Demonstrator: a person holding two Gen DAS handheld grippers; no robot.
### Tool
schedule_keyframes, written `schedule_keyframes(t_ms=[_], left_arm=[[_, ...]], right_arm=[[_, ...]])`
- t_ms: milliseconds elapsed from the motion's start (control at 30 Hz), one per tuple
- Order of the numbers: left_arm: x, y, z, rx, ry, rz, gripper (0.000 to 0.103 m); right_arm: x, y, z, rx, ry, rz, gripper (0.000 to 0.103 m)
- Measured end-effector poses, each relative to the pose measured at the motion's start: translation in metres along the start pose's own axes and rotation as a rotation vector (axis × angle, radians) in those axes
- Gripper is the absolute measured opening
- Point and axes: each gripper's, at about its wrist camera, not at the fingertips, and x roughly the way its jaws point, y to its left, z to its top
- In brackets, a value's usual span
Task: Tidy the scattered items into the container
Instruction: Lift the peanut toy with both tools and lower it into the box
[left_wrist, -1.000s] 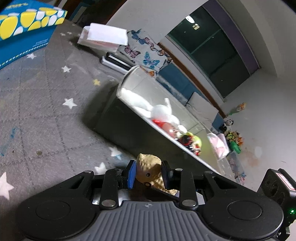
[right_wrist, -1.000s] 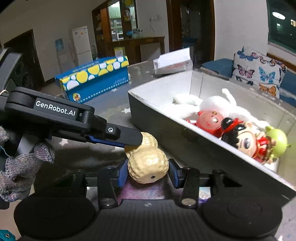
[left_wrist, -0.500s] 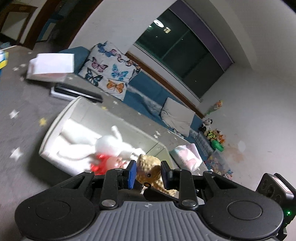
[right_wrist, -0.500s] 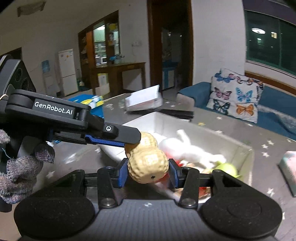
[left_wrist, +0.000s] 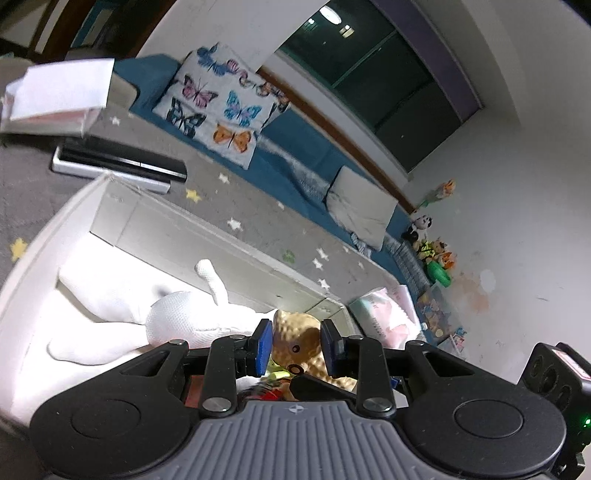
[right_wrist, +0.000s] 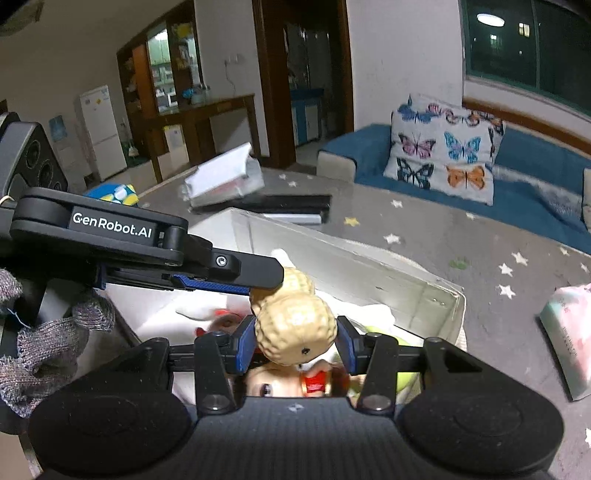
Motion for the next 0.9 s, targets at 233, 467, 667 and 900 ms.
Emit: schedule_keyframes(t_ms=[233, 467, 667, 900], left_arm=[[0.018, 0.010, 0.000, -0.013, 0.041, 0.027, 0.030], [0.023, 0.011, 0.001, -0.006, 0.054, 0.048, 0.030], [0.023, 0.012, -0.001, 0.005, 0.054, 0.068, 0.030], [0.020, 0.014, -0.001, 0.003, 0.045, 0.075, 0.030]], right_arm=[[0.018, -0.010, 0.003, -0.017, 0.068, 0.002, 0.045], [0.031, -0.019, 0.010, 0.009, 0.094, 0.009, 0.045], [0.036, -0.026, 0.010, 0.028, 0.101, 0.002, 0.046], [0.034, -0.023, 0.010, 0.030, 0.090, 0.003, 0.048]])
